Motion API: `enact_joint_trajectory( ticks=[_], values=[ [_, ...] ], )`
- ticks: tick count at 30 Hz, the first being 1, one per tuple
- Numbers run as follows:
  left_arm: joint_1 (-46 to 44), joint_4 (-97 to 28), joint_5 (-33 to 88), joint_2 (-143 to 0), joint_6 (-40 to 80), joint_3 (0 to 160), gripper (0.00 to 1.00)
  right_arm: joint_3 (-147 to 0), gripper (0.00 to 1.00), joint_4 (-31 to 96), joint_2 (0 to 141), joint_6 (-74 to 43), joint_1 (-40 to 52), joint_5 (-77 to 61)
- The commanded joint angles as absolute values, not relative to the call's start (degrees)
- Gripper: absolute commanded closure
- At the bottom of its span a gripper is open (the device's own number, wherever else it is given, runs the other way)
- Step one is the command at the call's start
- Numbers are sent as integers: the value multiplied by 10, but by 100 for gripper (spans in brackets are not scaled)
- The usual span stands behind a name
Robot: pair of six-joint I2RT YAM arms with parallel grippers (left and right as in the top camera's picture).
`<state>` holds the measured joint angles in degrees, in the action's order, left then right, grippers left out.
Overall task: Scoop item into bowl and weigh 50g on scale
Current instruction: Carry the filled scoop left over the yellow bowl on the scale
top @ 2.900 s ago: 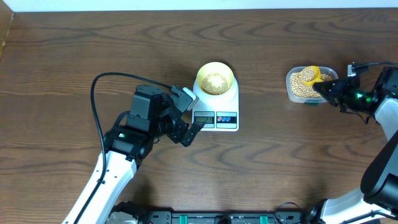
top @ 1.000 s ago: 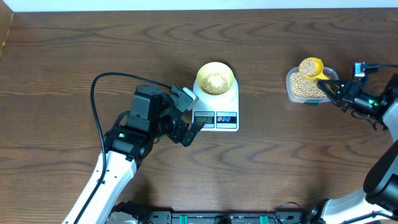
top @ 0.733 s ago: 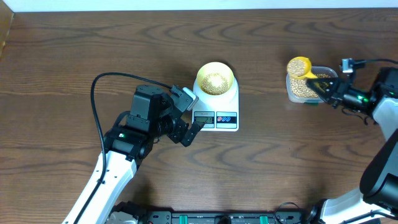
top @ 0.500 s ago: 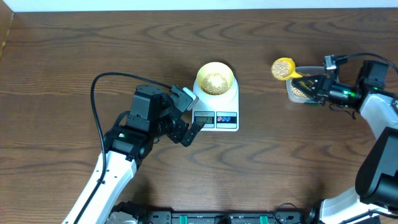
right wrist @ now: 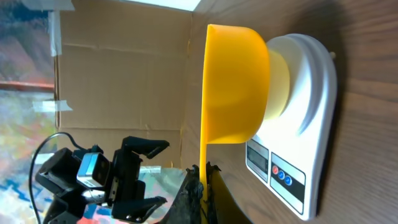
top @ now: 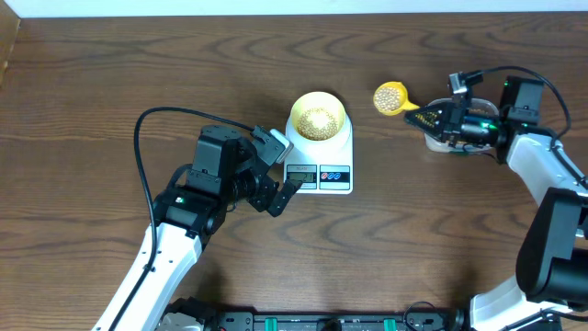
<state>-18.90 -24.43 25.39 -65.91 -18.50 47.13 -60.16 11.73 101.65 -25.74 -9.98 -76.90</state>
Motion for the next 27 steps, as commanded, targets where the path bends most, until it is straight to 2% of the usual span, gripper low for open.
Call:
enact_joint_trajectory(
  ticks=[1, 22, 27],
  values=[
    [-187, -246, 259, -662, -197, 463, 0, -602, 99, 90, 1023, -286, -81, -779],
    [-187, -246, 259, -662, -197, 463, 0, -602, 99, 10, 1023, -287, -56, -766],
    [-187, -246, 259, -662, -197, 463, 0, -602, 99, -7, 1023, -307, -34, -728]
  ],
)
